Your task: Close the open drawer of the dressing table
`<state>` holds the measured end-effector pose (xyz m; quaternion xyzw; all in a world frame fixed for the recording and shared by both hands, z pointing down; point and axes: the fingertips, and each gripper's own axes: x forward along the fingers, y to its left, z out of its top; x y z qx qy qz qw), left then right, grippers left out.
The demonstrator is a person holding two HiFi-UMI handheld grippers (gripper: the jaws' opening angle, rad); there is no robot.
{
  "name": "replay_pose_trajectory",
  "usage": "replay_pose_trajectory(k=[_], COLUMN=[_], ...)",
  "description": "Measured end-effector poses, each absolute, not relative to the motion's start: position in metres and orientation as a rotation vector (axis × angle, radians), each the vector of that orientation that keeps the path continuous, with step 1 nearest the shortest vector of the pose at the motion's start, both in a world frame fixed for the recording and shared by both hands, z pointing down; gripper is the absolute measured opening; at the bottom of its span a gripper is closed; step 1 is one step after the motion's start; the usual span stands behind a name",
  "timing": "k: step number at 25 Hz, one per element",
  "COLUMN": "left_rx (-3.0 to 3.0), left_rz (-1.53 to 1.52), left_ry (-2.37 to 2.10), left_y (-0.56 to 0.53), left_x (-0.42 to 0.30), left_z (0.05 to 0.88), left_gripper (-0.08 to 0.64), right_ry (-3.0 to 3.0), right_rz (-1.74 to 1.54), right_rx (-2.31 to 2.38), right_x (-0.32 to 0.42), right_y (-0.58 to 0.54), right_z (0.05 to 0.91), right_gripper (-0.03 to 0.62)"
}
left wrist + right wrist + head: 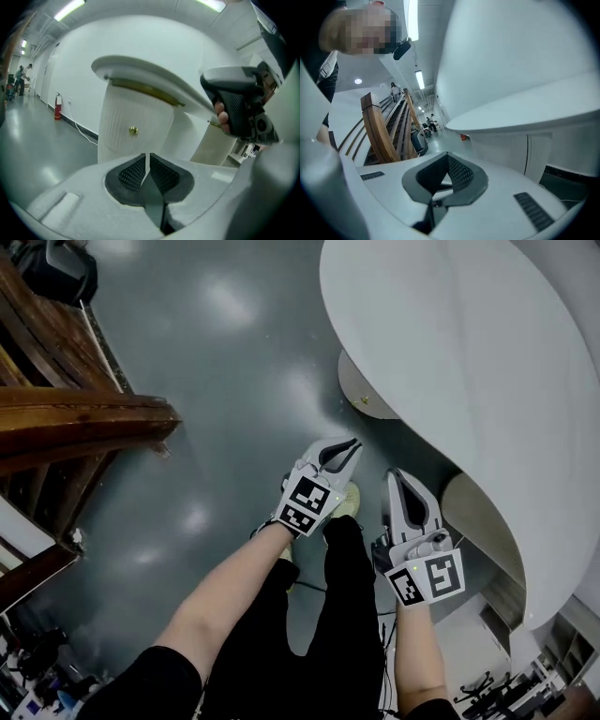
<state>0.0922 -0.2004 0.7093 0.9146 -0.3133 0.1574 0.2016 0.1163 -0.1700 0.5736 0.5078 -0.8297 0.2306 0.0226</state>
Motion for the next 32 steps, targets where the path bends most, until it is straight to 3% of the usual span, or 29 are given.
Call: replay_pose_trajectory(k=[12,32], left_rx=[2.623,2.738], left_rz=[0.304,0.117], left_ry=[-0.928,-0.98], left_y=[-0.163,-0.078], left_x=[0.054,-0.002], left_z=[0.491,0.235], left_gripper=[0.011,0.011], right_ry=[-2.534,-2.676], right_rz=[0.668,0.383], right_rx=[1.641,1.617], right_x=[0.099,0.045], right_y=[-0.136,-0.077], right_z=[0.451,0.233], right_gripper=[0.015,0.015])
